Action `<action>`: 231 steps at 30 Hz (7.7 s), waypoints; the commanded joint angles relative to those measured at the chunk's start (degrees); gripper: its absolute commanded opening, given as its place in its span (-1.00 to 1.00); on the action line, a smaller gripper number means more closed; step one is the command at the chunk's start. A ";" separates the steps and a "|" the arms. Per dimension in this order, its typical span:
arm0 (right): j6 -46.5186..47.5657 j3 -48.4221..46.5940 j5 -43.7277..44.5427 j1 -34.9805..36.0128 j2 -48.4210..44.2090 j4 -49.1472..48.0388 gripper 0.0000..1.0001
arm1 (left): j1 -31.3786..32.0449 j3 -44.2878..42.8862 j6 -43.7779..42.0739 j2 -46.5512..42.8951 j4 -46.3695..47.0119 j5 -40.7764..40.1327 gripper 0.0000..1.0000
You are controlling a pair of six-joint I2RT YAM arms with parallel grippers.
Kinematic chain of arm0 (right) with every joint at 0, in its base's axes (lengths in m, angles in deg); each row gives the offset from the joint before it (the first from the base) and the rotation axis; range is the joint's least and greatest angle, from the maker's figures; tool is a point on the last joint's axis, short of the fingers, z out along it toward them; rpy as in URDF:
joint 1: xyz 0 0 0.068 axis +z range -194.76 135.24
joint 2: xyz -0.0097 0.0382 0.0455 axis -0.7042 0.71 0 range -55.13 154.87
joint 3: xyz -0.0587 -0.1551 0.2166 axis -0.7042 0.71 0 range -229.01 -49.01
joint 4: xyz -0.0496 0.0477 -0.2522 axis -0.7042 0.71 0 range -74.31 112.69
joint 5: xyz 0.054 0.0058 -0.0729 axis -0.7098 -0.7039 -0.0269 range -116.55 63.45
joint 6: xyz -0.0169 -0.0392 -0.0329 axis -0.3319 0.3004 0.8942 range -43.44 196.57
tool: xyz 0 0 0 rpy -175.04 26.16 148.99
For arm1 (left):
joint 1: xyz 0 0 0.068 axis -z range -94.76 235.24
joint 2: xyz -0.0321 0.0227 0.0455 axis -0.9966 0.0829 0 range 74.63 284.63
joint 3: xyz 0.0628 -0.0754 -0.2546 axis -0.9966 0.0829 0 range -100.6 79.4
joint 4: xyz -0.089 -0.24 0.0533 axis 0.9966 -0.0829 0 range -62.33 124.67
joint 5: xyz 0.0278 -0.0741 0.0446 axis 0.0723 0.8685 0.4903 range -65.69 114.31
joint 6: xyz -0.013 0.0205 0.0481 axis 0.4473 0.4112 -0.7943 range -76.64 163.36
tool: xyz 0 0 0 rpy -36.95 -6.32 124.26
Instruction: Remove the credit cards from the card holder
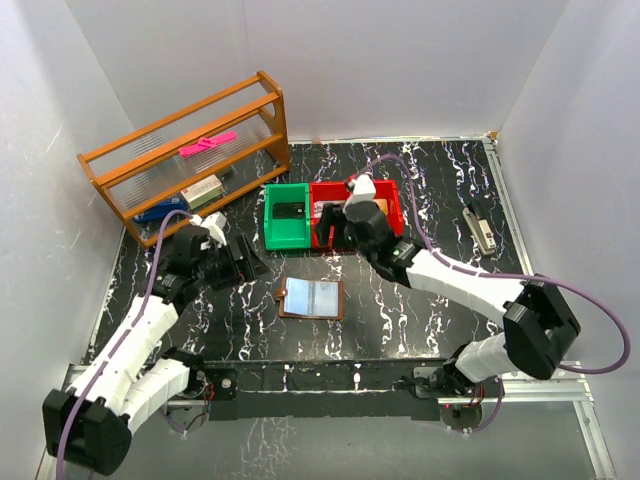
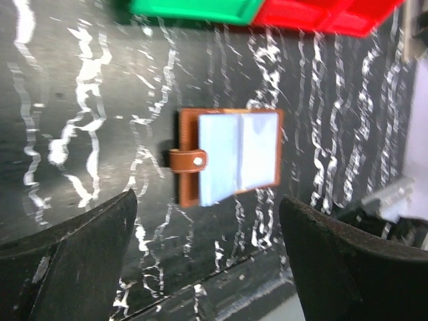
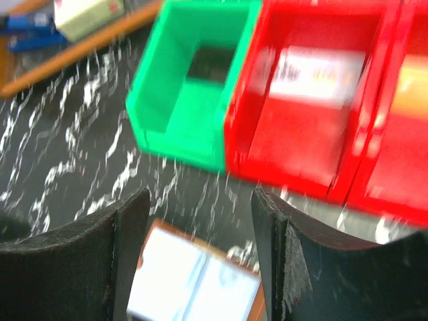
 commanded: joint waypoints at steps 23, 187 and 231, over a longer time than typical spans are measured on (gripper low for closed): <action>-32.32 21.46 -19.76 0.24 -2.83 -1.52 -0.22 | 13.28 -3.83 -1.18 24.91 6.11 3.94 -0.04; -30.69 19.76 -28.16 -0.19 10.14 -5.09 -0.53 | 19.06 12.45 21.05 33.32 44.55 3.93 -0.63; -29.95 18.34 -30.51 -0.12 12.29 -5.79 -0.49 | 19.06 11.65 19.79 30.97 43.85 7.68 -0.85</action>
